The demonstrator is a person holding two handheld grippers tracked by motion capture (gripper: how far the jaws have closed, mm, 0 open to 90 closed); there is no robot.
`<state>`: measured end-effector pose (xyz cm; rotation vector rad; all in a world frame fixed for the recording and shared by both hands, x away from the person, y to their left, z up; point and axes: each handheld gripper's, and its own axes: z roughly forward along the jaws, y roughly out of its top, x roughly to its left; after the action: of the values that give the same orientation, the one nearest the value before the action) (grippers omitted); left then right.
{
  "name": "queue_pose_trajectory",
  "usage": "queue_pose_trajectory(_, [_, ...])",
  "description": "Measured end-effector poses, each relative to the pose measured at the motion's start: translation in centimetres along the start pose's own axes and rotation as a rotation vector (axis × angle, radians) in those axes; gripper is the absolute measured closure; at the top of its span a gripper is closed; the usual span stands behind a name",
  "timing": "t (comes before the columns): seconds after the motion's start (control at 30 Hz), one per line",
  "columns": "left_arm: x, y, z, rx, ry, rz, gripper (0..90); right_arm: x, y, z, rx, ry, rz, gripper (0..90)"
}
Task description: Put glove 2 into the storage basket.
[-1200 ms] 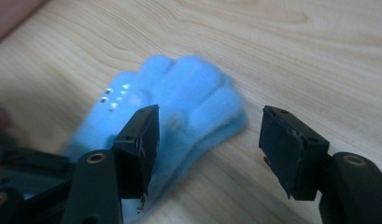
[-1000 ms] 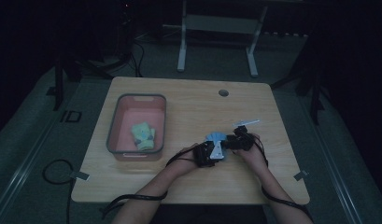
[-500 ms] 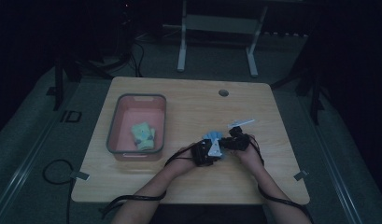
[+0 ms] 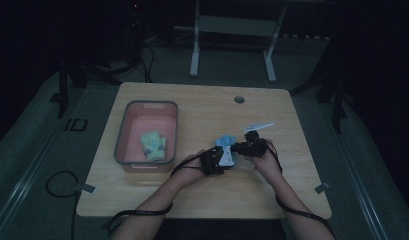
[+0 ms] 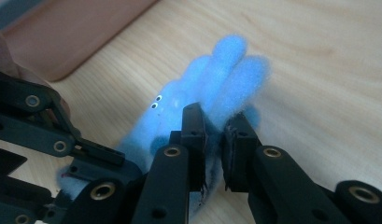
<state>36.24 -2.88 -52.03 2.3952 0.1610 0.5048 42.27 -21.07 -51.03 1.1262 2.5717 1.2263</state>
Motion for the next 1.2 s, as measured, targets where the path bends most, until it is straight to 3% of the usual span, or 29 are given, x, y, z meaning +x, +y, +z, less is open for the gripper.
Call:
queue_pose_trajectory(0.27, [1.0,0.7,-2.4,-0.009,0.026,0.014,75.4,1.0,2.0,-1.3,-0.048,0.015,-0.016,81.3])
queue_pose_trajectory(0.6, [2.2,1.3,-5.4,0.001,0.064,0.038,75.4,2.8,4.7,-2.5,-0.100,0.032,-0.080,81.3])
queue_pose_trajectory(0.8, [2.7,1.4,-7.3,0.015,0.088,0.055,75.4,4.2,6.3,-2.6,-0.117,0.035,-0.134,81.3])
queue_pose_trajectory(1.2, [3.4,0.6,-11.5,0.049,0.163,0.077,75.4,6.8,9.4,-2.0,-0.152,0.069,-0.178,81.2])
